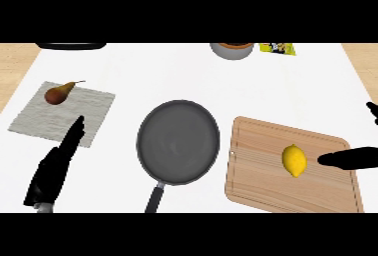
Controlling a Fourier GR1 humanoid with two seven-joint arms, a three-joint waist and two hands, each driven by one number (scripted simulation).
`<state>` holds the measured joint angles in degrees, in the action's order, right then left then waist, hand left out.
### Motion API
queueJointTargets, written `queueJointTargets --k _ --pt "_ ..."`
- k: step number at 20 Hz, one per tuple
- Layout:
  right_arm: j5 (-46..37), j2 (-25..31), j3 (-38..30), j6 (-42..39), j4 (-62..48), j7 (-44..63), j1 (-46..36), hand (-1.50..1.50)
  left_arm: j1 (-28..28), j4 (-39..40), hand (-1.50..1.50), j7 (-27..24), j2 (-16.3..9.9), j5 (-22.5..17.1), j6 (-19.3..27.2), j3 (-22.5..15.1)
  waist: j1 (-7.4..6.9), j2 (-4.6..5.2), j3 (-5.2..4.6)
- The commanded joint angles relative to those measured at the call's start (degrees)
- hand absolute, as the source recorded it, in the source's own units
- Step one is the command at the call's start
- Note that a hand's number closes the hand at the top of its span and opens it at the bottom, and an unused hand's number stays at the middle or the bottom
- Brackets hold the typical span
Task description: Pick the lemon from the cutting board and place it in the pan
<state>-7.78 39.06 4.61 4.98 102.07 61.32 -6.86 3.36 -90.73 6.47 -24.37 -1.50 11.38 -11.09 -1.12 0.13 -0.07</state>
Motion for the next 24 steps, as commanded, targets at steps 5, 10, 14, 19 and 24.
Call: queueJointTargets --k 5,10,14,19,24 --pt "3.5 -3.7 4.6 -7.8 -10.0 10.9 -12.2 -1.5 -0.8 -2.0 0.0 2.4 -0.1 1.3 -0.5 0.8 -0.07 0.03 0.05" --pt "5.1 -3.1 7.9 -13.4 -15.5 13.1 -14.7 -1.5 -0.3 -0.8 0.0 1.7 1.7 0.5 -1.2 0.5 0.0 0.06 -0.01" --pt "7.0 -4.8 10.1 -14.8 -21.3 15.4 -18.5 -1.5 0.2 -1.1 0.0 1.0 1.0 0.6 -1.9 1.1 -0.5 0.1 -0.01" --pt "9.0 -5.5 11.4 -16.3 -22.3 17.8 -20.8 -1.5 -0.7 -0.8 0.0 2.0 1.7 2.5 -0.7 1.2 0.27 -0.17 0.03" --pt "8.1 -8.0 13.9 -15.5 -24.6 18.0 -21.8 -1.5 -1.7 0.2 0.0 1.9 1.4 1.5 -2.4 3.0 0.53 -0.16 0.02"
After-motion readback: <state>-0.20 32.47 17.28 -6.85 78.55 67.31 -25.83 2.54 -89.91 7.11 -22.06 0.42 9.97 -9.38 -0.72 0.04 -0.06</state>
